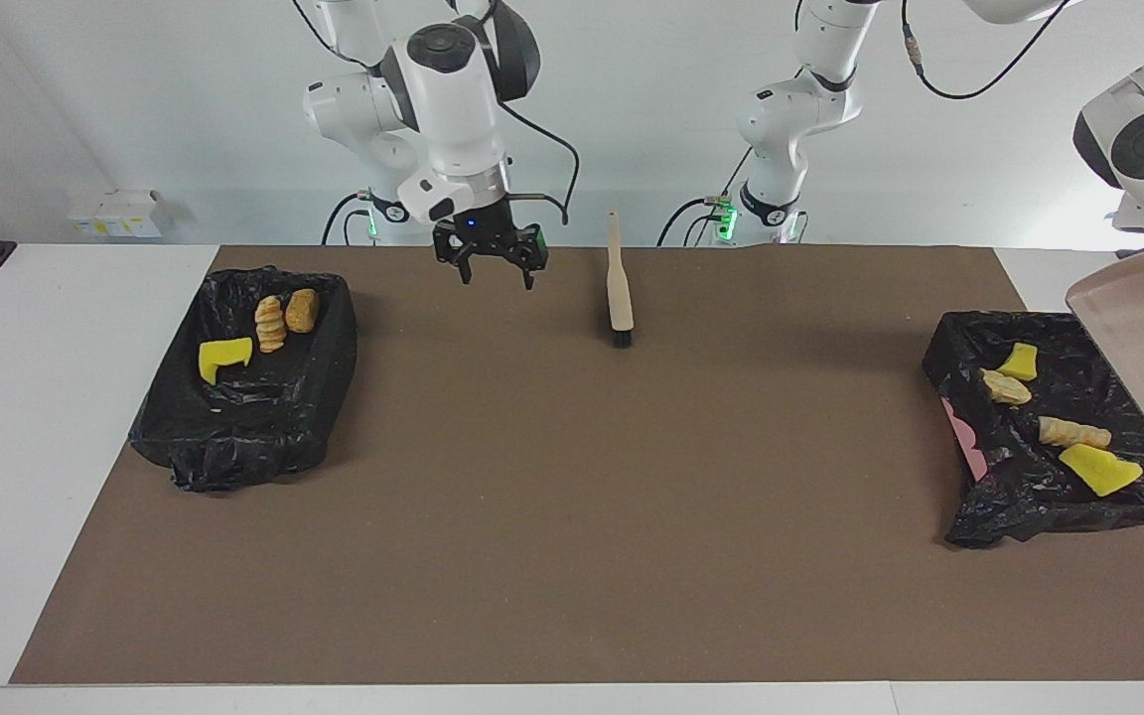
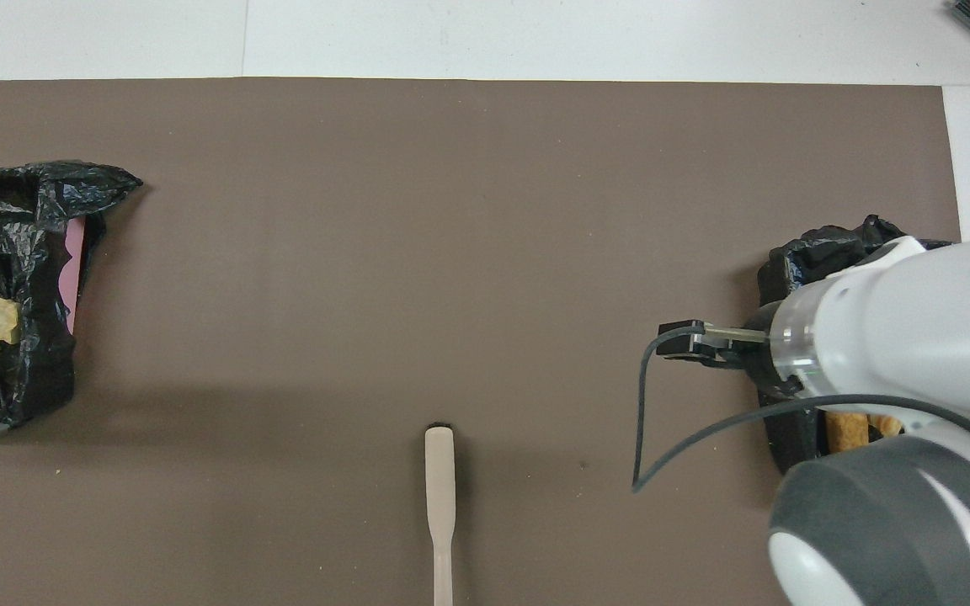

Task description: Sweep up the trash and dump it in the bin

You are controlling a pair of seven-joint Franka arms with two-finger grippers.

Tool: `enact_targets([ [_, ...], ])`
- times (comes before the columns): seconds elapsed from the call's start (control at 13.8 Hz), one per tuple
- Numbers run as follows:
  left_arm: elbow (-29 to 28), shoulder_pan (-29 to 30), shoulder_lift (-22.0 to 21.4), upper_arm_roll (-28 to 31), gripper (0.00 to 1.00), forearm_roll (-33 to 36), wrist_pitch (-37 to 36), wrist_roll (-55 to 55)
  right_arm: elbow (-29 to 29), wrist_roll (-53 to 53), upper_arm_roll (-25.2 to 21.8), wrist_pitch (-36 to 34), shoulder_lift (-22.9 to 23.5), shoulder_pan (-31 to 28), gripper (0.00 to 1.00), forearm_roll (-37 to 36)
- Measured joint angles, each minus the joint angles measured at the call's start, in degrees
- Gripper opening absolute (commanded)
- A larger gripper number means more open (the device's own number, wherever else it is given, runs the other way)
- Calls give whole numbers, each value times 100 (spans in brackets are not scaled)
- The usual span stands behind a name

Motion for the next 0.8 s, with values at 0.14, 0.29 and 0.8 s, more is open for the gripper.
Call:
enact_targets([
  [0.14, -3, -420, -17, -15, 0, -304, -600, -669, 357, -411, -3, -343, 29, -187, 100, -182],
  [0.29, -3, -844, -34, -23, 0, -817, -1121, -1537, 578, -607, 1, -485, 76, -292, 100, -280],
  [0.8, -22, -1829, -157, -44, 0, -3525, -1654, -5306, 1178, -1133, -1, -1066, 210, -617, 100, -452],
])
